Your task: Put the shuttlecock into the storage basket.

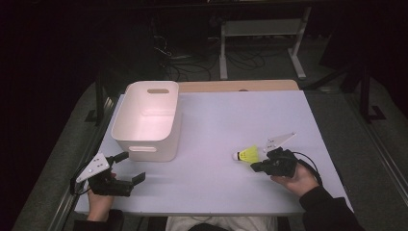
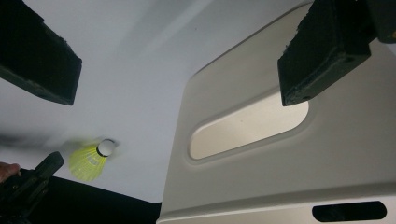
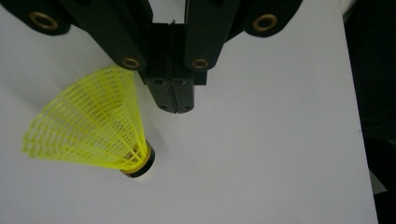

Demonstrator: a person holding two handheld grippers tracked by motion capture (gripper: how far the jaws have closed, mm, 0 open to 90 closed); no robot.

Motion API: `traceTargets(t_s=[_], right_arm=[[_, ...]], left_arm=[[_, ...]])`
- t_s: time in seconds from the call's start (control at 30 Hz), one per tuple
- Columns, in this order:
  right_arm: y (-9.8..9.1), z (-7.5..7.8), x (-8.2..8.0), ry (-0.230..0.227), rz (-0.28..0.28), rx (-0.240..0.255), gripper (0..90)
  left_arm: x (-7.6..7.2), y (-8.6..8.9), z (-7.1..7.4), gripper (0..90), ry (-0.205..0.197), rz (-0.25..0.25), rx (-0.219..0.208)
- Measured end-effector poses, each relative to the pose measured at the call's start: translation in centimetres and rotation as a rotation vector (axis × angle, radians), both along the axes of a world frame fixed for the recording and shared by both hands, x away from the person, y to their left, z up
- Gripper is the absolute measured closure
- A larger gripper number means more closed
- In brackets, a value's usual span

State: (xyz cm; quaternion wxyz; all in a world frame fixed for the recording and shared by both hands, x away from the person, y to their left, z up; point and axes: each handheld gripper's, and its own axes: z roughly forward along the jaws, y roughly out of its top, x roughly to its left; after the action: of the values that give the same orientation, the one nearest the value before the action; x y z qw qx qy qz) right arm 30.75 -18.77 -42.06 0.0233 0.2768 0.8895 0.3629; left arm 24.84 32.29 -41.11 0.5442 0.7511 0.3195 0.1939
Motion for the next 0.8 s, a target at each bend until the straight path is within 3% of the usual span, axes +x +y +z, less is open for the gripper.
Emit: traceTargets(t_s=[0.27, 0.8], right_arm=[[0.0, -0.7, 0.3, 0.034, -0.019, -0.018, 88.4], [-0.4, -1.4, 1.0, 0.028, -0.063, -0.048, 88.5]], left_arm=[[0.0, 0.0, 0.0, 0.0, -0.001, -0.002, 0.0], [0.0, 0.0, 0.0, 0.0, -0.001, -0.003, -0.003]])
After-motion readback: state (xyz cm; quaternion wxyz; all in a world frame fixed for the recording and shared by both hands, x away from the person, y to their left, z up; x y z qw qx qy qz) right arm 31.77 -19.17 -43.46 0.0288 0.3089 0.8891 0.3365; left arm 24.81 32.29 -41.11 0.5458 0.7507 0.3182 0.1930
